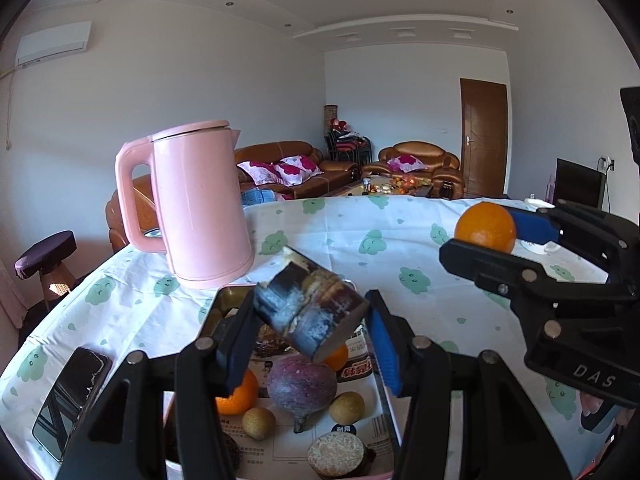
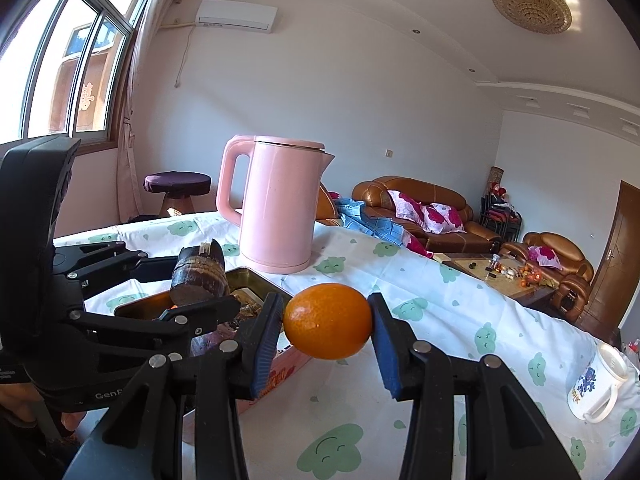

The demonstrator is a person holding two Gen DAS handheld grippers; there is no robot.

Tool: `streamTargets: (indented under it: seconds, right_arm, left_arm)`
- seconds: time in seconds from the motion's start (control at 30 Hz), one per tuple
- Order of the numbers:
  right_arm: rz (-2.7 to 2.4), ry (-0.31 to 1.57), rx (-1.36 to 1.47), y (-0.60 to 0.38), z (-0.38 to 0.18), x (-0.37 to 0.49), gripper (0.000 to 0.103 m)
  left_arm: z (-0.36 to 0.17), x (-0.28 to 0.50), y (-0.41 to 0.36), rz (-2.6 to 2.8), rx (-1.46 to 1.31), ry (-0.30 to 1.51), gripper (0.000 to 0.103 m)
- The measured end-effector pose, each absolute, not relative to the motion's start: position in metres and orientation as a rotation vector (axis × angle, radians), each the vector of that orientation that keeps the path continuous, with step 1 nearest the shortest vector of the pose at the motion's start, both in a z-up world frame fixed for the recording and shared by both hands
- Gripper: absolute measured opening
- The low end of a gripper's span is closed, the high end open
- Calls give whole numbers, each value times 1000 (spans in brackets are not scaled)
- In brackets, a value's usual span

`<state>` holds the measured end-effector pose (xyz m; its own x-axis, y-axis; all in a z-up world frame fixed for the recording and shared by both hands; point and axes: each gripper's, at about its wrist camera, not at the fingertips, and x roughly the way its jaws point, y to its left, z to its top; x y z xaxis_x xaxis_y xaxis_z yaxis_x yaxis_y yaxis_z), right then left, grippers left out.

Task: Organize fruits
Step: 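Lower the dark jar into the tin with the left tool while the right releases the orange there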

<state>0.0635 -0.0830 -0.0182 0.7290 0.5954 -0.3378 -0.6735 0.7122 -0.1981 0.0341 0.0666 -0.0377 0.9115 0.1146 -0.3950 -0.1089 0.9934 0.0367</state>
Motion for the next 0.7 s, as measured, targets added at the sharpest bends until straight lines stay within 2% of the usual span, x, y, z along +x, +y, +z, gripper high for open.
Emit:
streamTargets:
  seconds: [0.7]
  right_arm:
    - [781,258,-350,-43,-23,57,45]
  left_arm:
    - [-38,17,117,211,-13,413,54]
